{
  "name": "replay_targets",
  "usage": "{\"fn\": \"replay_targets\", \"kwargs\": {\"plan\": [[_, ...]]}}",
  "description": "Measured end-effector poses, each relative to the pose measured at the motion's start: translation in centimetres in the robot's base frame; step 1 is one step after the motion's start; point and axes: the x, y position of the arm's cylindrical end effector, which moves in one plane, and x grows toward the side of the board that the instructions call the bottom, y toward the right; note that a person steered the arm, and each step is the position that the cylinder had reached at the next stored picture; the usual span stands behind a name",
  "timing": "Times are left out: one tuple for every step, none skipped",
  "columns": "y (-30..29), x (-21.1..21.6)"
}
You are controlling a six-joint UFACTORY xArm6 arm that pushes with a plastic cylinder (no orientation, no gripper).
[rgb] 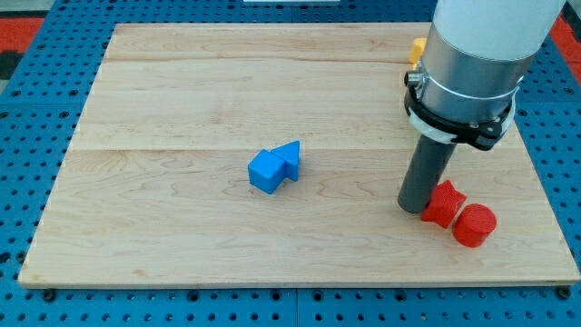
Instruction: Separate the blue triangle from the blue cube
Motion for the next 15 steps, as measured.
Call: {"fn": "replay_targets", "kwargs": {"plan": [[0.5,0.5],[0.8,1.0],[-0.7,1.2],[-6.4,2.5],[-12.1,3.8],[-16.9,4.2],[-18.9,2.7],[-18.9,-5.2],[-18.9,-7.6],[-18.9,-7.6],[-20.4,-10.2],[-16.9,-13.0],[-10.2,-12.1],[-5.3,-9.2],[-4.9,-8.8]]}}
